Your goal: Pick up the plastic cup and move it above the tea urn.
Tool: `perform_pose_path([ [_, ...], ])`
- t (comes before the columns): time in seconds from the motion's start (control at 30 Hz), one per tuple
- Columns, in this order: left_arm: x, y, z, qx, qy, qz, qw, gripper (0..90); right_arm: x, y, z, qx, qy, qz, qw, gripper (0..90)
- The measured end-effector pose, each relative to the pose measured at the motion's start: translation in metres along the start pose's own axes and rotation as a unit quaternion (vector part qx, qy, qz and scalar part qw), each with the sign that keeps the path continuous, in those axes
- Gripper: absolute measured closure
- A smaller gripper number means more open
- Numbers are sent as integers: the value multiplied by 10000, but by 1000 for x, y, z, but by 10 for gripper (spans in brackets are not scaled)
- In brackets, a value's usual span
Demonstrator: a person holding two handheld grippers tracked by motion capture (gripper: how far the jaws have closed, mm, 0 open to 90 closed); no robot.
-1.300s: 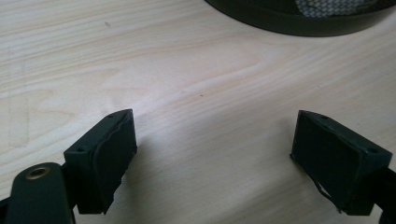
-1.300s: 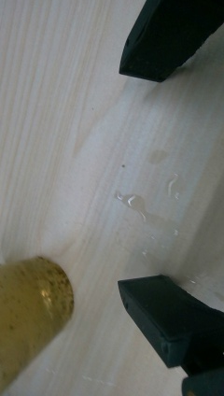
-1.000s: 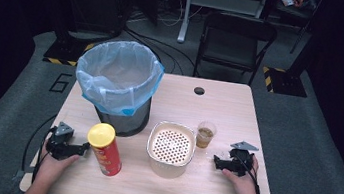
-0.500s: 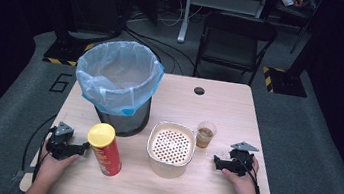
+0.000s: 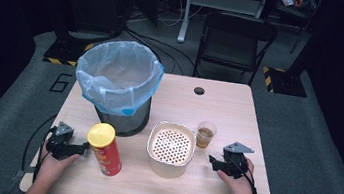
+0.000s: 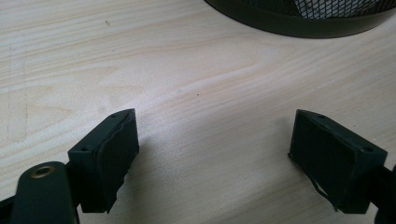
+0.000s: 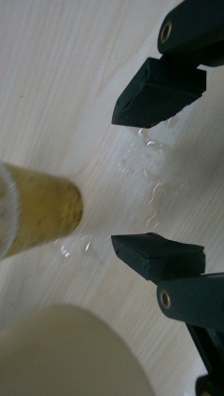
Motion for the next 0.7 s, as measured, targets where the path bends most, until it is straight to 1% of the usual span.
perform_pose_path([
  [0.03,0,0,0,1,-1,-1,10000,153,4,-2,-4,-51,41,-62,10000,325],
  [0.13,0,0,0,2,-1,-2,10000,152,8,-2,-8,-117,24,-120,9999,308],
  [0.17,0,0,0,16,22,-8,10000,152,13,-2,-12,-159,-16,-172,9997,285],
  [0.2,0,0,0,16,22,-8,10000,152,13,-2,-12,-159,-16,-172,9997,285],
  [0.23,0,-1,1,26,19,2,10000,152,16,-2,-15,-191,-47,-216,9996,271],
  [0.27,0,-1,1,26,19,2,10000,152,16,-2,-15,-191,-47,-216,9996,271],
  [0.3,0,-1,1,28,21,2,10000,152,15,0,-17,-243,-31,-168,9996,256],
  [0.37,0,-1,1,30,25,1,10000,152,15,0,-18,-235,-19,-181,9996,256],
  [0.47,0,-1,1,31,23,-2,10000,152,12,3,-21,-279,2,-121,9995,254],
  [0.53,0,-1,1,28,15,-1,10000,151,11,7,-25,-273,73,-167,9995,252],
  [0.57,0,-1,1,28,17,-3,10000,152,10,10,-28,-233,99,-150,9996,249],
  [0.6,0,-1,1,28,15,-2,10000,152,11,11,-30,-258,150,-174,9994,249],
  [0.63,0,-1,1,28,15,-2,10000,152,11,11,-30,-258,150,-174,9994,249],
  [0.7,0,-1,1,29,17,-4,10000,152,9,15,-36,-261,190,-172,9993,253],
])
Point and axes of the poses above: each handheld gripper's, and its own axes: y roughly forward along the jaws, z roughly out of its underside, x roughly to its left, the point moved 6 cm from there along y, roughly forward along the jaws, and after that the axes turned 9 degrees about -y, right-handed, at the moved point
